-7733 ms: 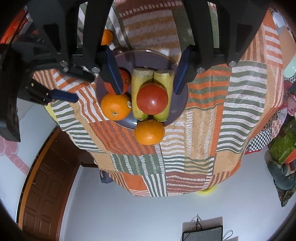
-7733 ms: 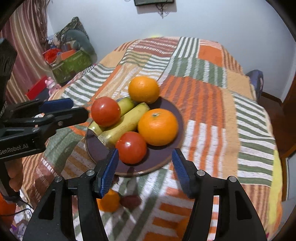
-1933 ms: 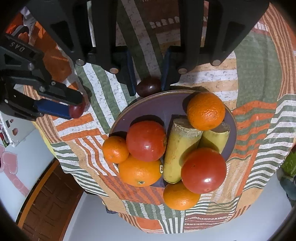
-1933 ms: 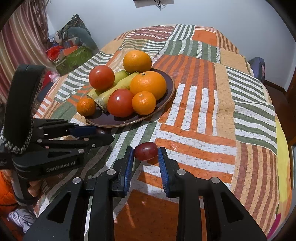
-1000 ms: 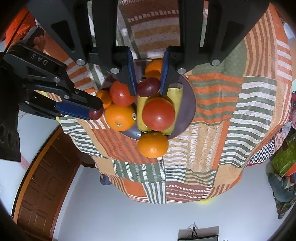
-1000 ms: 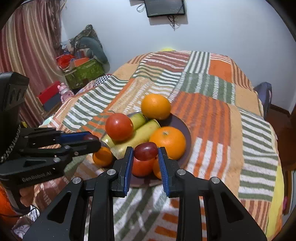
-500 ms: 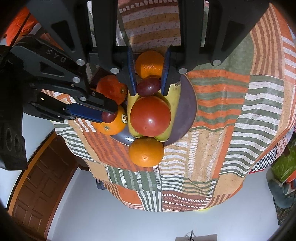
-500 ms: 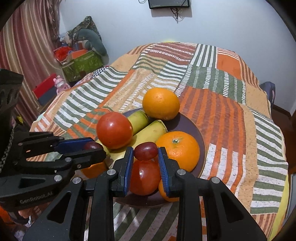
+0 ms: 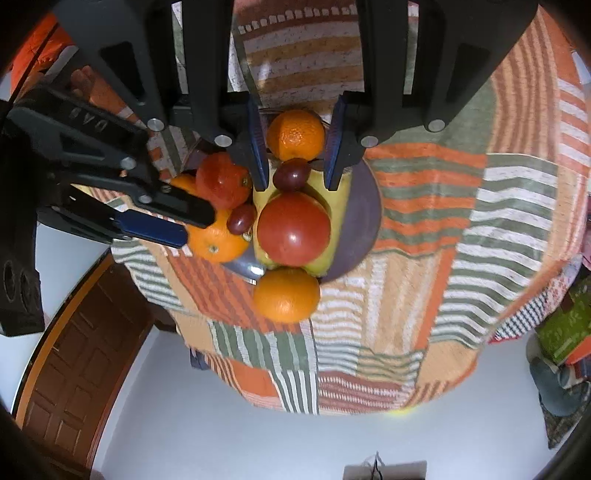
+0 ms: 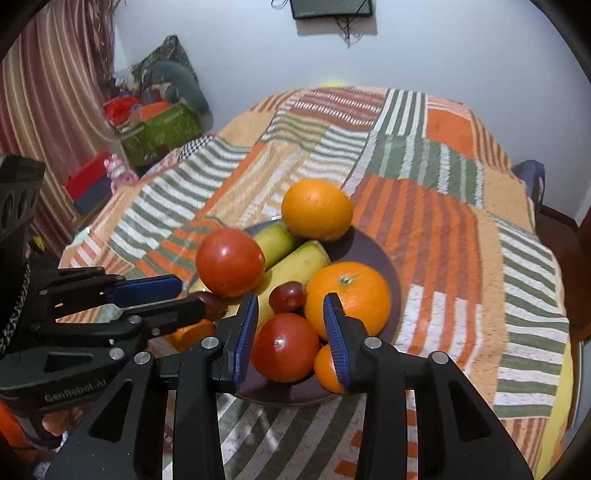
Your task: Organize fruits
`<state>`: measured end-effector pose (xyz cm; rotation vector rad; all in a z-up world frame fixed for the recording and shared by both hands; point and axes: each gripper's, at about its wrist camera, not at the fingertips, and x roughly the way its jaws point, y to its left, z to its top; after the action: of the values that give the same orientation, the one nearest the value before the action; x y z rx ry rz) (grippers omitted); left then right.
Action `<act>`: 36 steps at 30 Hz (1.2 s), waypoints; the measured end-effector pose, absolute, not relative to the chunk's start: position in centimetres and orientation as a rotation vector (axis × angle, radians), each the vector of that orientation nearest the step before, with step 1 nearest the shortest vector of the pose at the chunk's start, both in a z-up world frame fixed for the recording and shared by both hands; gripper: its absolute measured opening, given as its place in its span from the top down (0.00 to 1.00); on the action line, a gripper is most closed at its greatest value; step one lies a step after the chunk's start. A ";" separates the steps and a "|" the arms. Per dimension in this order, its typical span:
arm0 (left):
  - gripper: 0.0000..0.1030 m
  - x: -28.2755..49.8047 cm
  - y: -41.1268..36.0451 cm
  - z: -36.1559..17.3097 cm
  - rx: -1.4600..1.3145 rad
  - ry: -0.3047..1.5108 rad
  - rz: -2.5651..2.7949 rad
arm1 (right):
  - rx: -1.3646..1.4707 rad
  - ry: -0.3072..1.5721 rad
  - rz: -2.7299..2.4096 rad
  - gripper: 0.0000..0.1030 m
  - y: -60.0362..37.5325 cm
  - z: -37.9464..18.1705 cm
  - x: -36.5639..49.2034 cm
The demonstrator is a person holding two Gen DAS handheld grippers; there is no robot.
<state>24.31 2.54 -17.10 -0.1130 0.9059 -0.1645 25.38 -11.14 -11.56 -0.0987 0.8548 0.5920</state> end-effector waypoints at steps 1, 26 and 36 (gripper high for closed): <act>0.71 23.9 2.6 -16.3 -0.111 0.885 -0.159 | -0.091 0.842 0.587 0.67 -11.5 -11.0 25.1; 0.44 8.2 0.6 2.4 -0.036 0.287 -0.072 | 0.017 0.318 0.499 0.52 -16.6 5.8 10.8; 0.11 5.4 0.5 3.2 -0.035 0.236 -0.058 | 0.019 0.257 0.446 0.19 -16.6 6.0 9.3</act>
<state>5.42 0.52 3.19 -0.0353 0.2362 -0.0576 9.30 -16.56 6.01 0.0194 0.2569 0.4456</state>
